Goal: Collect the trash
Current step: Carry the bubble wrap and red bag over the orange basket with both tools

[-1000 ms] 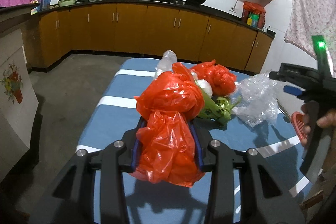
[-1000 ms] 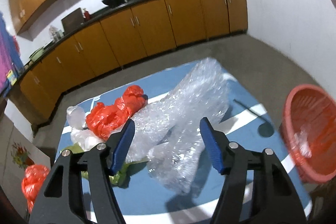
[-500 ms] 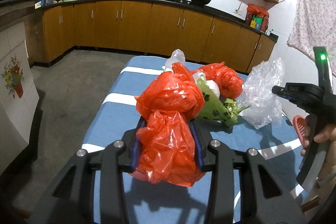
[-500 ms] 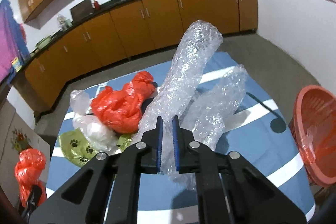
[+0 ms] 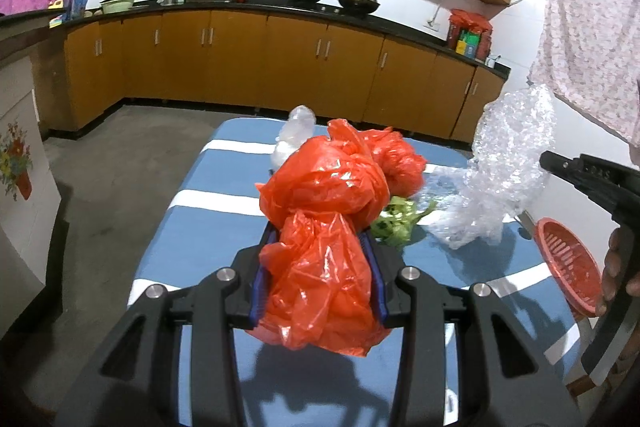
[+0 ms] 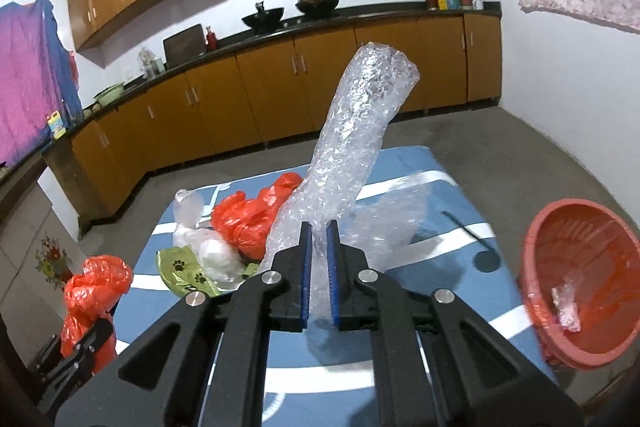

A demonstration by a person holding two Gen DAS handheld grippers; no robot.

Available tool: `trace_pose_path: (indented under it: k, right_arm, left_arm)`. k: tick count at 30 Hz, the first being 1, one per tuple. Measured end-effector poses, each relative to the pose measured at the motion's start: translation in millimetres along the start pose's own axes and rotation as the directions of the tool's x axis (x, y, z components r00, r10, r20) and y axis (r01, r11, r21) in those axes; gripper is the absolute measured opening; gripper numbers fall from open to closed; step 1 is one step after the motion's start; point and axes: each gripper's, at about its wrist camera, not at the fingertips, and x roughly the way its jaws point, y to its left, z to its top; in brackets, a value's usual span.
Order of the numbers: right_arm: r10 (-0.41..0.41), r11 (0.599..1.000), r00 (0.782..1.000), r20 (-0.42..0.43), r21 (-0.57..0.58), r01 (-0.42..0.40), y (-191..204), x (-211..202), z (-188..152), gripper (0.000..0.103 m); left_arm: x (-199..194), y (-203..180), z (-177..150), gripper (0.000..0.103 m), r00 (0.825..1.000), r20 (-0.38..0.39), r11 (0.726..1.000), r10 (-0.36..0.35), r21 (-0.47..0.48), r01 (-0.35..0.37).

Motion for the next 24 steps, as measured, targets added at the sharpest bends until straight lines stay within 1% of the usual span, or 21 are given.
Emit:
trace_pose_path:
  k: [8, 14, 20, 24]
  right_arm:
    - [-0.044, 0.998, 0.999, 0.019, 0.039, 0.043, -36.7, -26.8, -7.1, 0.008]
    - [-0.101, 0.993, 0.994, 0.033, 0.063, 0.099, -68.1, -46.2, -16.0, 0.008]
    - [-0.171, 0.981, 0.984, 0.049, 0.098, 0.165, -108.1, -64.7, -20.1, 0.008]
    - [-0.226, 0.967, 0.973, 0.052, 0.133, 0.217, -138.8, -76.6, -23.2, 0.008]
  left_arm:
    - [-0.7, -36.3, 5.2, 0.039, 0.998, -0.002, 0.997, -0.065, 0.034, 0.065]
    - [3.7, -70.6, 8.7, 0.039, 0.991, -0.018, 0.990, -0.129, 0.060, 0.130]
    - [11.1, -116.1, 8.5, 0.039, 0.978, -0.046, 0.973, -0.204, 0.103, 0.208]
    - [18.9, -150.6, 7.7, 0.039, 0.961, -0.074, 0.955, -0.265, 0.118, 0.273]
